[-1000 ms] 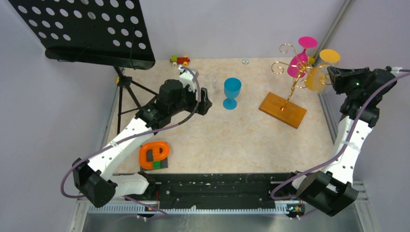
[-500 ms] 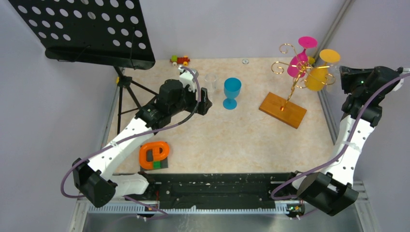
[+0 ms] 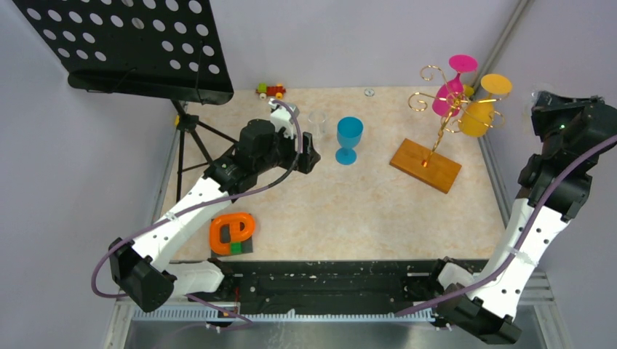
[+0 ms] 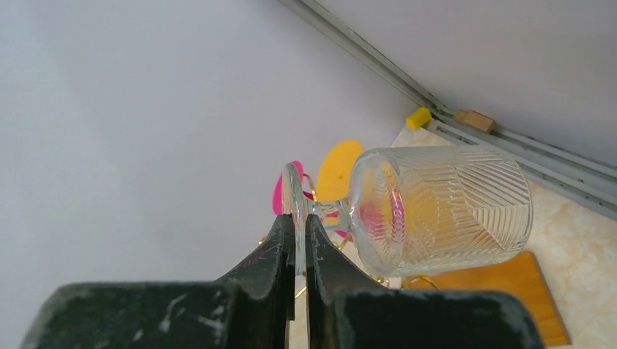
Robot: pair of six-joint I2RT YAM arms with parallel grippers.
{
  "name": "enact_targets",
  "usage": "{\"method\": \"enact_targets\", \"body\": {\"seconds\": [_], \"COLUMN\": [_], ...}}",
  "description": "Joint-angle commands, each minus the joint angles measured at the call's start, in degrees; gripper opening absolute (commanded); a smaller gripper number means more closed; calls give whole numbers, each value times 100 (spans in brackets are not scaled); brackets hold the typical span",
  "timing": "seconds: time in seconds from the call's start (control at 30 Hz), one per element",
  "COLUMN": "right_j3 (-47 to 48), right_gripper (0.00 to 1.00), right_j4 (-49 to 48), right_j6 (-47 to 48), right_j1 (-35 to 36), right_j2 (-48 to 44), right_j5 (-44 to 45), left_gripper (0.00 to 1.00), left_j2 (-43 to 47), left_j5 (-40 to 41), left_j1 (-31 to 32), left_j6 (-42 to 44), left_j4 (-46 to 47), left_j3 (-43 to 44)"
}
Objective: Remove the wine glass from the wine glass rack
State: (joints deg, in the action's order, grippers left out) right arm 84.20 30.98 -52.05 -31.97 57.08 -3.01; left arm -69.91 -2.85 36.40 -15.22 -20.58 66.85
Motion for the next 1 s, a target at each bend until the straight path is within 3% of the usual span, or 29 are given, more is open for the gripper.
{"method": "enact_targets", "body": {"seconds": [0.0, 0.23, 0.4, 0.53, 0.7, 0.97], "right_j3": [669, 800, 249, -70, -525, -1396], "right_gripper": [0, 0, 0, 0, 0, 0], "right_j4": [-348, -1064, -2481, -3419, -4350, -4976], "right_j6": [-13, -1022, -2445, -3362, -4243, -4978], "right_j1": [47, 49, 49, 52, 405, 1711], "right_j2": [-299, -333, -564, -725, -825, -908], "right_j5": [-439, -2013, -3301, -3829, -4037, -3869], "left_gripper": [94, 94, 94, 93, 93, 93], "left_j2": [149, 189, 96, -132, -566, -1662], "left_j5": [-285, -867, -1392, -1807, -2485, -3247], "left_j1": [-22, -25, -23, -20, -14, -5], "left_j6": [-149, -332, -574, -920, -1921, -4291], "left_j4": [209, 383, 742, 1229, 2659, 5805], "left_j3": [255, 448, 654, 871, 1079, 1201]}}
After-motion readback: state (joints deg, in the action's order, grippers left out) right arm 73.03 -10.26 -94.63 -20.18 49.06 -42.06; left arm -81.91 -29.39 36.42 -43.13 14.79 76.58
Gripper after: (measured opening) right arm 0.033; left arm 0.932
